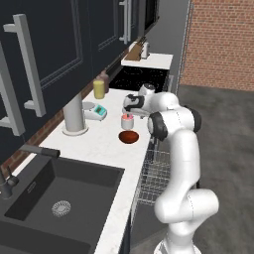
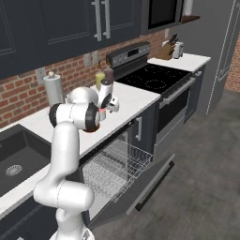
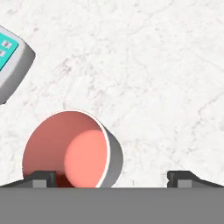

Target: Pick up the cup and bowl from the counter, place them in the dishwasher, and close the dishwasher door.

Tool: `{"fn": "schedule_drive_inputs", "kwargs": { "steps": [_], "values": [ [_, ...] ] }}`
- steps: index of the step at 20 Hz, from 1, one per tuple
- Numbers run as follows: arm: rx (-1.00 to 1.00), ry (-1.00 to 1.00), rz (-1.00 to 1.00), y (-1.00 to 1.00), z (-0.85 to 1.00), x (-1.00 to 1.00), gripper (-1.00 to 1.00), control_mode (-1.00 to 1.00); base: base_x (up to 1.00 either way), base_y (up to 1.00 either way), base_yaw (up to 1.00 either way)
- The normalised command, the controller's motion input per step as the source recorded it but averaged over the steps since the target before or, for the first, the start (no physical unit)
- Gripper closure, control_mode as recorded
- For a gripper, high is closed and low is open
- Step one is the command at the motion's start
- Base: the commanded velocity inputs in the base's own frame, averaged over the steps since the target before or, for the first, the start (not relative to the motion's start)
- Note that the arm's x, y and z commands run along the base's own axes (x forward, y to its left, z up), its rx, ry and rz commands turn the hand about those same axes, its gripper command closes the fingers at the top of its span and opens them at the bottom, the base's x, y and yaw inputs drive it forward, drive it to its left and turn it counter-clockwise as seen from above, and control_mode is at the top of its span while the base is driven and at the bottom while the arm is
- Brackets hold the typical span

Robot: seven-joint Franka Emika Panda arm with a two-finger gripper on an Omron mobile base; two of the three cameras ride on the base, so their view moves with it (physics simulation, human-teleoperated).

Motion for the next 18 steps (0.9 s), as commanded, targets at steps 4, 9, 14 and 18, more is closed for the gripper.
{"fn": "schedule_drive_inputs", "kwargs": {
  "steps": [4, 9, 14, 18],
  "values": [
    [0.00, 0.00, -0.13, 0.10, -0.20, 0.42, -1.00, -1.00, 0.00, 0.00, 0.00],
    [0.00, 0.00, -0.12, 0.01, -0.22, 0.12, -1.00, -1.00, 0.00, 0.00, 0.00],
    [0.00, 0.00, -0.11, 0.00, -0.18, -0.01, -1.00, -1.00, 0.00, 0.00, 0.00],
    [0.00, -0.03, -0.09, 0.00, -0.13, -0.21, -1.00, -1.00, 0.00, 0.00, 0.00]
  ]
}}
